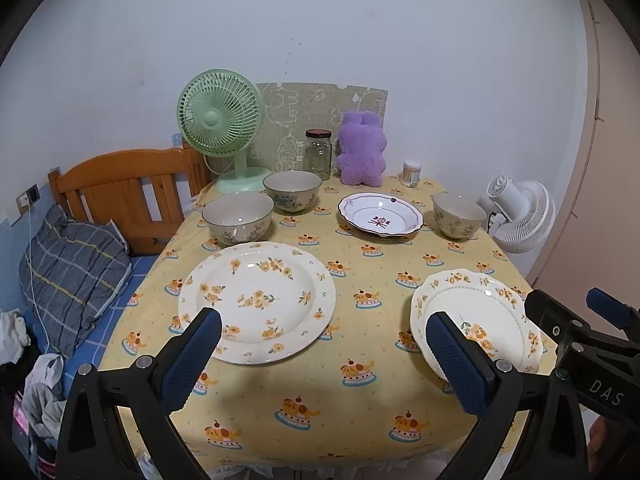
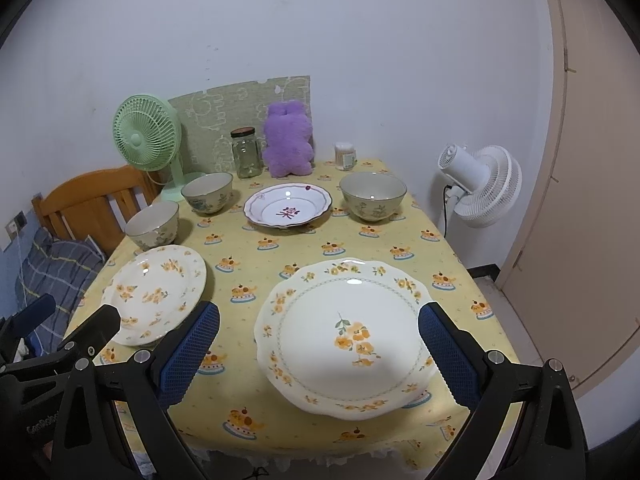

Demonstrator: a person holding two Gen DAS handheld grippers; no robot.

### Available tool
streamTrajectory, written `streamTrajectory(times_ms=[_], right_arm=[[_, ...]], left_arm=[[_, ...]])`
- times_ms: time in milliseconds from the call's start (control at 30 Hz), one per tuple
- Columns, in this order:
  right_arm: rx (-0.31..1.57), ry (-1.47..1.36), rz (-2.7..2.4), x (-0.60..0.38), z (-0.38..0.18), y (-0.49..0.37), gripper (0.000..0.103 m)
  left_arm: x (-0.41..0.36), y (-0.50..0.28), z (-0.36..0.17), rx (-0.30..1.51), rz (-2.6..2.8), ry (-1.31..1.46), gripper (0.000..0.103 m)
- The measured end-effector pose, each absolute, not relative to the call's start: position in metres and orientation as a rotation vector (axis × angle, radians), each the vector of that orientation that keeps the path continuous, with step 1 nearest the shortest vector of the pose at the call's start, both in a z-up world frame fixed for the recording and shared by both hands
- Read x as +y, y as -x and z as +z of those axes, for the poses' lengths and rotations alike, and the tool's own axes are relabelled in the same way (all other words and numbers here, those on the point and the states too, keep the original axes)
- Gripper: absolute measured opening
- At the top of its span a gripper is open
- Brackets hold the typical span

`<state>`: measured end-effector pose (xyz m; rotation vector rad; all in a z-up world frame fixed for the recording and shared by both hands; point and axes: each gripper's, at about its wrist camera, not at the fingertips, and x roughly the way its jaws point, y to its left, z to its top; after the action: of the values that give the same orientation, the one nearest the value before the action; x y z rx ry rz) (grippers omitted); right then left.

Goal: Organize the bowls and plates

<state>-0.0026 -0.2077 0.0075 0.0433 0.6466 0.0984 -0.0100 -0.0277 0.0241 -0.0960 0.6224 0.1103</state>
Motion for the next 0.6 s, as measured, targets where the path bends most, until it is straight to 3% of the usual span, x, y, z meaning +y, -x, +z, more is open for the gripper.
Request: streamTrajectory(times_ms=[600], right_arm=[[0.651,-0.026,0.097,-0.2056,0.0066,0.0041,0.101]], left_arm=[[-0.0240,0.0109,0.0207,0.625,0.109,0.107,0.103]])
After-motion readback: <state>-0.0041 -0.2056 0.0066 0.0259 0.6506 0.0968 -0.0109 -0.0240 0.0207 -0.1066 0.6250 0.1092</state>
